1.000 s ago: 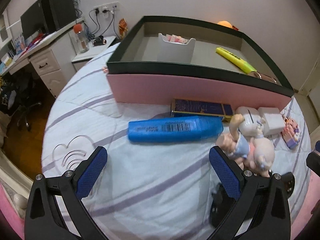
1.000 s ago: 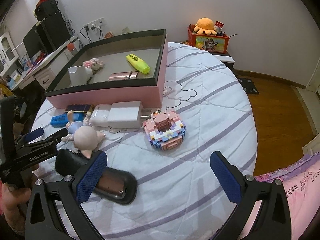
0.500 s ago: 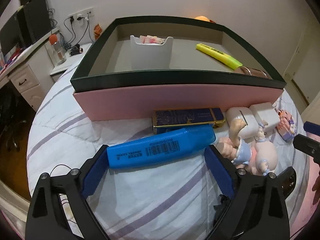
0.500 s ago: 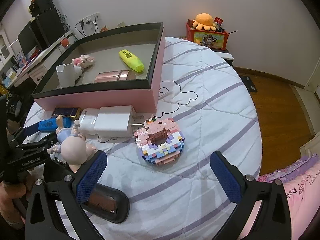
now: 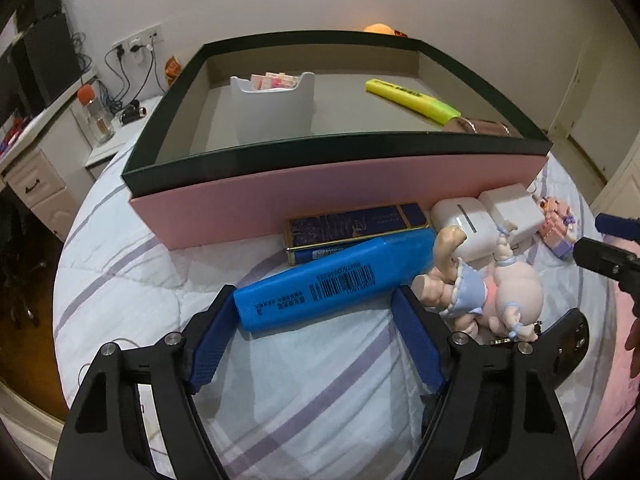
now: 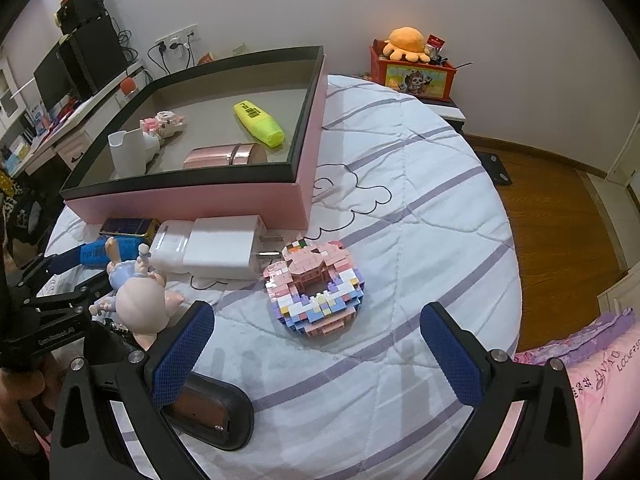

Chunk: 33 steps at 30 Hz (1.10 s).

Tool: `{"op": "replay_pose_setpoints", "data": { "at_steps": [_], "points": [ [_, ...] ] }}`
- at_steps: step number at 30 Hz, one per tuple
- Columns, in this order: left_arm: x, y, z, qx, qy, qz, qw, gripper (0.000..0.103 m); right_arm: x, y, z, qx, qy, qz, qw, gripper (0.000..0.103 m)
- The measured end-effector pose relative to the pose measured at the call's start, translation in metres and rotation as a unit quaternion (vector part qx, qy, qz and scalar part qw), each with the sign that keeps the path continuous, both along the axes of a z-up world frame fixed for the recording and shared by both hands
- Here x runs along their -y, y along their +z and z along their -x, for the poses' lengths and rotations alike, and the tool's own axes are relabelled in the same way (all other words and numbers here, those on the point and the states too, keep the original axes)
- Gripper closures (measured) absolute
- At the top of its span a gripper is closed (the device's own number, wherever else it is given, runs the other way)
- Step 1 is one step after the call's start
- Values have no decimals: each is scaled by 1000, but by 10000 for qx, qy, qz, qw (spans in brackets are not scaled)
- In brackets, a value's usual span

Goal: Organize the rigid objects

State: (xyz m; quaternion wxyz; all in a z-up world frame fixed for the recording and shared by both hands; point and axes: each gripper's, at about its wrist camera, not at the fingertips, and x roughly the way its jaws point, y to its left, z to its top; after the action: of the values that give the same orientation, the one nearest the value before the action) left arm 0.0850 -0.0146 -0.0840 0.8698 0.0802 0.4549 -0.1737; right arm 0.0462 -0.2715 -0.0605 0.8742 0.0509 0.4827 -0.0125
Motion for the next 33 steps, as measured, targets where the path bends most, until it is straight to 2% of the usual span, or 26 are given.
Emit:
{"op": "replay_pose_setpoints", "data": {
  "at_steps": [10,16,17,18,19,21,25,26,28,29,30,33],
  "points": [
    [-14,3,7,-12,266,501,9984,25,4,-4,0,-25,-32,-16,10000,0],
    [-23,4,17,4,422,550,9976,25,5,-5,-1,-26,-46,-28,10000,0],
    [-24,4,19,6,445,563,9974,36,6,-6,-1,-26,-52,-26,10000,0],
    [-24,4,20,-48,437,561,9975,79,6,-6,-2,-25,-56,-25,10000,0],
    [-26,4,20,-68,475,538,9974,85,6,-7,-2,-28,-61,-20,10000,0],
    [-29,3,19,-130,464,574,9972,85,6,-9,-5,-44,-59,-6,10000,0],
    [-23,4,17,-76,415,411,9983,84,2,-19,-14,-138,-1,124,9998,0],
    [-21,4,17,-53,377,323,9987,81,0,-22,-15,-160,9,183,9997,0],
    [-14,6,17,-13,259,239,9994,67,0,-25,-18,-181,-9,218,9996,0],
    [-12,7,17,-5,197,248,9995,43,0,-26,-18,-179,-15,199,9996,0],
    [-8,8,18,13,148,252,9996,29,0,-26,-19,-171,-15,198,9997,0],
    [0,7,16,88,11,185,9998,26,-1,-25,-20,-159,-5,210,9997,0]
  ]
}}
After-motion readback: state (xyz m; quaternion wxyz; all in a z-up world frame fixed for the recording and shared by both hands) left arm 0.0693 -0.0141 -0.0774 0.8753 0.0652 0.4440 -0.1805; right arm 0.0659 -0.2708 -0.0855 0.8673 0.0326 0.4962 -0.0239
